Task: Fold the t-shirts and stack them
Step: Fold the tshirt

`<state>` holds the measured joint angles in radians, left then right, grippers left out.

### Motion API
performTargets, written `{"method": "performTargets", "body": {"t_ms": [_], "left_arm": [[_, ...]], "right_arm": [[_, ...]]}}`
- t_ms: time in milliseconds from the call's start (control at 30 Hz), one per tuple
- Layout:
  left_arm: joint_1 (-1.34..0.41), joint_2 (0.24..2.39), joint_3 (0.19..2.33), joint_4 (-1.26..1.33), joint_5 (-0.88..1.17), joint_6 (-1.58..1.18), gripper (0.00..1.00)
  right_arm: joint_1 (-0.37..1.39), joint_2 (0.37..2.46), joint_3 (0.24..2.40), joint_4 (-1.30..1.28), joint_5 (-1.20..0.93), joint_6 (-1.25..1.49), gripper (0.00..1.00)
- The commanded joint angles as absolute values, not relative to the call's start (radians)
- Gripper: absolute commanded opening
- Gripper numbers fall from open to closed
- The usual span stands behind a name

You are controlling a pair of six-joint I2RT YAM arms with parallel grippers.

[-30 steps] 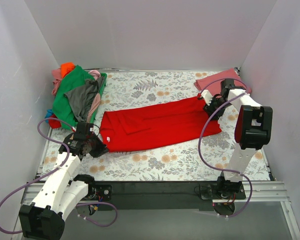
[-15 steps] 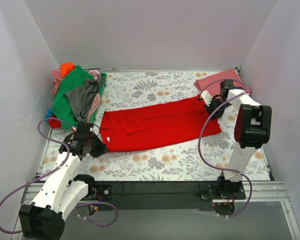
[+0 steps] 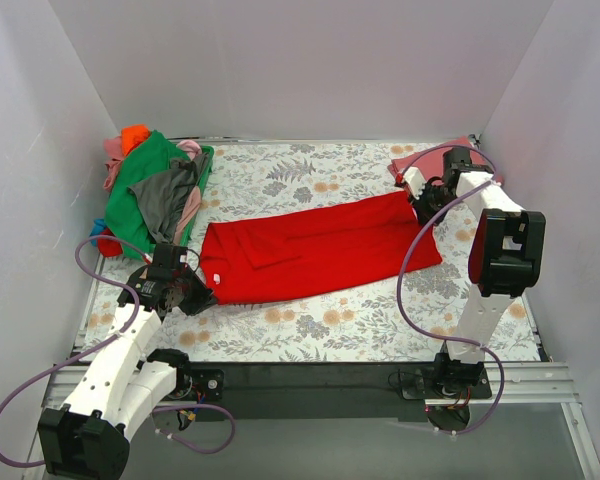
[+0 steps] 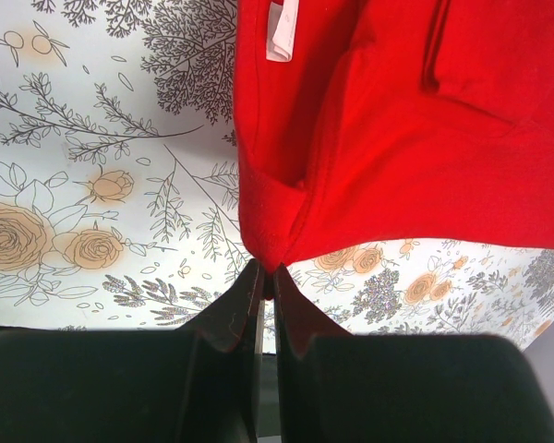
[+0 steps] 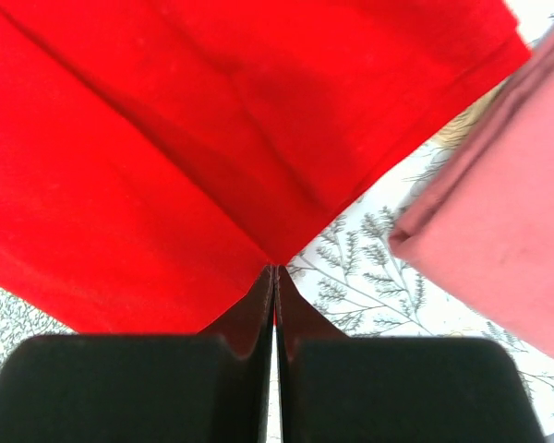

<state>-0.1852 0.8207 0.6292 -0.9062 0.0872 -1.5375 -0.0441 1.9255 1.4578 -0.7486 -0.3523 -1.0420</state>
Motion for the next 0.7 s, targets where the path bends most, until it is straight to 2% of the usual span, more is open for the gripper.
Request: {"method": "performTargets", "body": {"t_ms": [0, 400, 500, 533, 600, 667], "left_arm": [[-0.179, 0.807, 0.650, -0.914, 0.074, -1.534, 0.00], [-0.181, 0.799, 0.653, -0.922, 0.064, -1.542, 0.00], [-0.179, 0.801, 0.652, -0.920, 0.066, -1.540, 0.00], [-0.179, 0.801, 0.653, -0.919, 0.066, -1.540, 0.00], [-0.179, 0.801, 0.652, -0.919, 0.067, -1.540, 0.00], [-0.179, 0.801, 0.652, -0.917, 0.067, -1.540, 0.00]], "right_arm": [[-0.040, 1.898, 1.499, -0.712, -0.380, -1.011, 0.01], [-0.032, 1.933, 1.497, -0.678, -0.308, -0.973, 0.01], [-0.032, 1.930, 1.496, -0.669, -0.298, -0.939, 0.13], [-0.032, 1.922, 1.496, -0.658, -0.298, -0.925, 0.20], [-0.032, 1.910, 1.500, -0.649, -0.304, -0.894, 0.25], [-0.028, 1.887, 1.500, -0.640, -0.316, -0.842, 0.34]]}}
